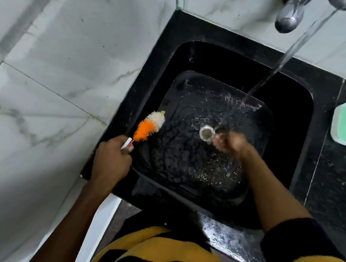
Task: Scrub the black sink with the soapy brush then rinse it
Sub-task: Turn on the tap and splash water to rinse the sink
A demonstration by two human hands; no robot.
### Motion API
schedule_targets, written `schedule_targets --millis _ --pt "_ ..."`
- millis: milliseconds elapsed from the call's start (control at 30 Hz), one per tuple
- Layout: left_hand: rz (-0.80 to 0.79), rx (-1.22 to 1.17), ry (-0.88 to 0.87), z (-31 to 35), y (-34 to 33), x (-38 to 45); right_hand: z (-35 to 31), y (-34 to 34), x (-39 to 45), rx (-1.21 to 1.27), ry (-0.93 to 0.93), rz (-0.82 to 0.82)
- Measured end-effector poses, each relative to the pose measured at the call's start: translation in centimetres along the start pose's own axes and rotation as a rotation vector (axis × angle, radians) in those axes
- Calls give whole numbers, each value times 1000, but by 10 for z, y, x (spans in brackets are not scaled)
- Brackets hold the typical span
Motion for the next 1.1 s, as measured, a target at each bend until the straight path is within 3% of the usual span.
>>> schedule_targets --millis 67,167,233,333,400,500,533,633,700,733,767,867,933,1033,1100 --pt "-8 -4 -11 4 -3 0 -34 -8 -7 335 32 -93" --pt "-21 26 -34 11 -7 -2 -63 -18 -9 554 13 -129" --pt "-31 17 -45 14 -11 -2 -71 -22 -11 620 -1 -82" --pt "-49 30 -55 19 -15 -1 -77 -47 -28 531 22 -277" --pt "-49 38 -60 23 -16 1 -57 -60 -40 281 -22 -445" --pt "-59 42 -63 28 -19 3 18 -63 -70 -390 -188 -680" --pt "-64 41 -64 28 -20 3 42 -47 -76 -625 -214 -615" --pt "-60 29 -68 31 -23 4 52 16 -62 -1114 -49 -128" --pt "-65 33 -74 34 -26 3 36 42 -53 -1273 -29 14" --pt "-73 36 -77 35 -28 3 22 48 -50 -1221 -19 58" --pt "-81 36 -78 37 -30 3 9 49 -47 -979 -13 72" --pt "-100 42 -86 41 -35 4 -22 32 -44 12 16 7" --pt "-109 45 -96 46 -36 3 -38 14 -38 456 8 -23" --pt "-121 37 -105 51 -37 2 -53 -15 -27 877 -91 12" --pt "-122 30 -102 53 -36 2 -63 -28 -24 1021 -132 38"
Point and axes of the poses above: each hand's wrist, its own x-axis towards the middle knuckle, its own y-axis out of the back of the hand, z = x × y, the point moved 10 cm from there along x, towards the middle knuckle, and after that the axes turned 2 degrees about z, right-handed, at the moved point
